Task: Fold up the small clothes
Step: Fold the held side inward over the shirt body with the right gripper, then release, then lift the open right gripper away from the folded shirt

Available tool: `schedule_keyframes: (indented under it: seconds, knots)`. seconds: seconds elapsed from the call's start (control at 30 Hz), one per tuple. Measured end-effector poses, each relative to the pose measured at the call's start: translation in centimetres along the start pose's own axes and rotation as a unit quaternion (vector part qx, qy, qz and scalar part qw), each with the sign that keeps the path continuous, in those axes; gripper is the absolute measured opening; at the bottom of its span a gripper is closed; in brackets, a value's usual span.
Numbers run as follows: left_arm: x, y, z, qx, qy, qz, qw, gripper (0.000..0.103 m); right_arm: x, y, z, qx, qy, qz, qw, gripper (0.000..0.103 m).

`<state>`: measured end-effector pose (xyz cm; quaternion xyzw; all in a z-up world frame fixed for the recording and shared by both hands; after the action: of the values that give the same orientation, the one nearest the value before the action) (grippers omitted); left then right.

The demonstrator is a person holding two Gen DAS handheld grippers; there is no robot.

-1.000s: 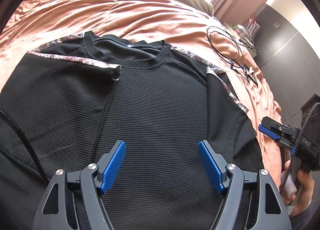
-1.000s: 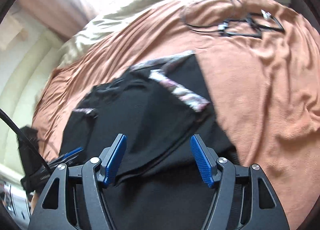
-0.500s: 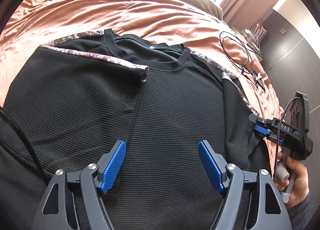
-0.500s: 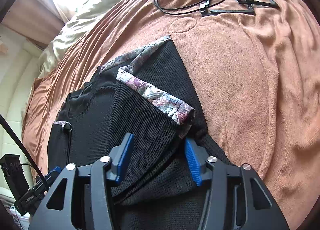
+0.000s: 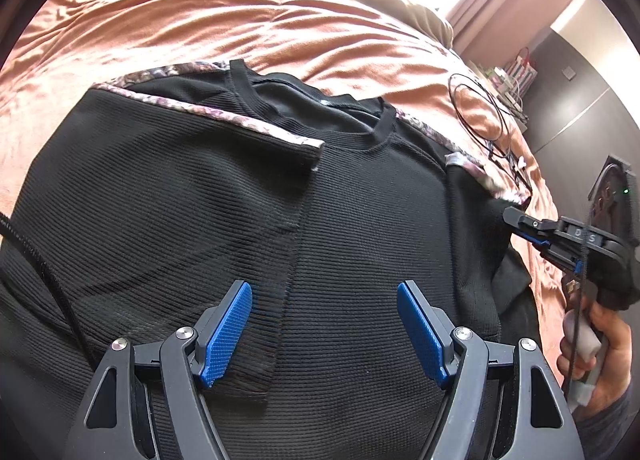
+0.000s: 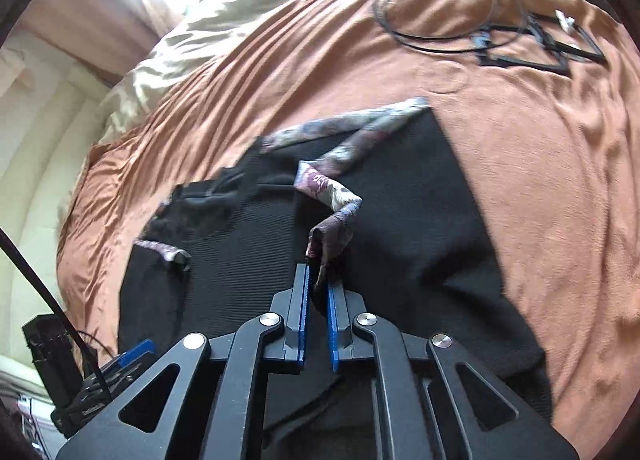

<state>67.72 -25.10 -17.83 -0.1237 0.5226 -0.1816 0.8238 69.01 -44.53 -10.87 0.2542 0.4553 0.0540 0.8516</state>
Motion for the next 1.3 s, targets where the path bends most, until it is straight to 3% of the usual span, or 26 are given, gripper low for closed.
schedule_keyframes:
  seconds: [0.33, 0.37, 0.4, 0.43, 0.5, 0.6, 1.1, 1.3]
  knots:
    - [-0.8, 1.4, 0.5, 0.004, 0.002, 0.016, 0.9999, 0.076, 2.9, 7.3, -0.3, -0.059, 0.03, 0.065, 0.996, 0.009]
    - [-0.9, 1.5, 0.5, 0.004, 0.001, 0.018, 0.9998, 0.076, 3.2, 7.5, -0.3, -0.061, 0.038, 0.066, 0.995, 0.014]
    - [-1.0, 1.5, 0.6, 0.005, 0.001, 0.019, 0.9998, 0.076, 3.3, 7.5, -0.4, -0.062, 0.042, 0.067, 0.995, 0.031]
    - [-1.0, 1.4, 0.7, 0.006, 0.001, 0.02, 0.9998, 0.076, 3.1, 7.3, -0.5, -0.063, 0.04, 0.071, 0.995, 0.056]
    - [-0.8, 1.2, 0.8, 0.007, 0.002, 0.018, 0.9998, 0.076, 2.7, 6.6, -0.2, -0.063, 0.027, 0.068, 0.995, 0.068]
    - [-0.3, 0.3, 0.8, 0.011, 0.006, 0.011, 0.9999, 0.076, 1.6, 4.9, 0.0, -0.059, 0.021, 0.063, 0.996, 0.068]
    - [5.0, -6.7, 0.2, 0.038, 0.039, -0.025, 0.9982, 0.075, -6.4, -3.1, -2.0, -0.051, -0.005, -0.045, 0.998, 0.068]
    - [6.4, -7.5, -0.5, 0.034, 0.044, -0.016, 0.9983, 0.053, -8.5, -4.8, -2.6, -0.058, 0.0, -0.095, 0.994, 0.068]
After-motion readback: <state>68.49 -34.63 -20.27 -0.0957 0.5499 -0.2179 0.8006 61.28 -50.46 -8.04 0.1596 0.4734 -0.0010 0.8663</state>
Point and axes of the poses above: each gripper's, at about its wrist camera, not at the fingertips, and x roughly the way its jaws point, y to its left, z to its top, the point moved 1 cm from there along x, roughly the way its jaws point, and after that the axes turned 1 degree about -x, right-handed, at the moved point
